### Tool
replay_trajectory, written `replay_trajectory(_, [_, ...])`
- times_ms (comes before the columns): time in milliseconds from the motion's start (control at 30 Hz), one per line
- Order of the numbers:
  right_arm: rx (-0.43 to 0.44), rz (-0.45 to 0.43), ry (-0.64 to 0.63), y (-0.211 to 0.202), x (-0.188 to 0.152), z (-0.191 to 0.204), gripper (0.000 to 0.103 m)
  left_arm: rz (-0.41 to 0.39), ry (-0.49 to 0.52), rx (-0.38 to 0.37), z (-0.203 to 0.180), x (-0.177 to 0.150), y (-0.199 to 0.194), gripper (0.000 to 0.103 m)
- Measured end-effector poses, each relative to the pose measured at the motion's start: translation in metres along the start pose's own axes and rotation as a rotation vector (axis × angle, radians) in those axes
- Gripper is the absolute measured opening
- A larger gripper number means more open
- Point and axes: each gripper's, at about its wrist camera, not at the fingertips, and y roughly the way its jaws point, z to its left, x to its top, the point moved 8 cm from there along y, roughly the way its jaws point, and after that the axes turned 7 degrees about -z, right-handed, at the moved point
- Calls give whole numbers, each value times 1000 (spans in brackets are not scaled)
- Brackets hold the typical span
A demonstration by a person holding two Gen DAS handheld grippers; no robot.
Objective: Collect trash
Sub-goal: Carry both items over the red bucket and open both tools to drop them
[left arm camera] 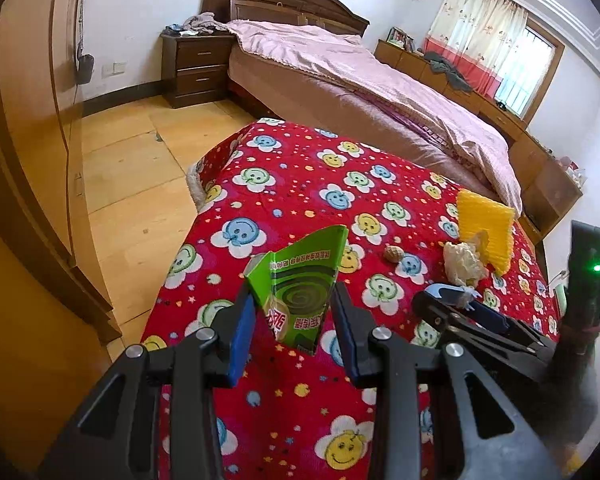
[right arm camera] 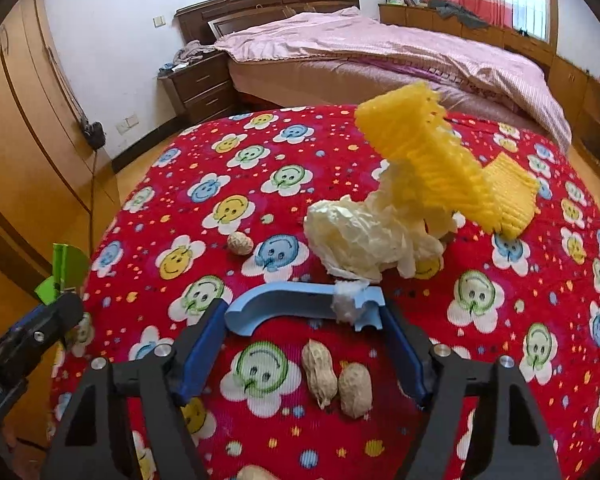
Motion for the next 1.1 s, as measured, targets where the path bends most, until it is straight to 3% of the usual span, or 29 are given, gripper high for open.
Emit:
replay_trajectory(233, [58, -39, 58, -48, -1, -18, 77, 5, 16, -36, -26, -5, -10, 38])
replay_trajectory(500, [66, -109, 121, -111, 2, -55, 77, 6, 49, -97, -69, -10, -27, 38])
replay_trajectory(1100, [-41, -240, 275, -214, 1, -182, 77, 67, 144, -280, -182, -26, -53, 38])
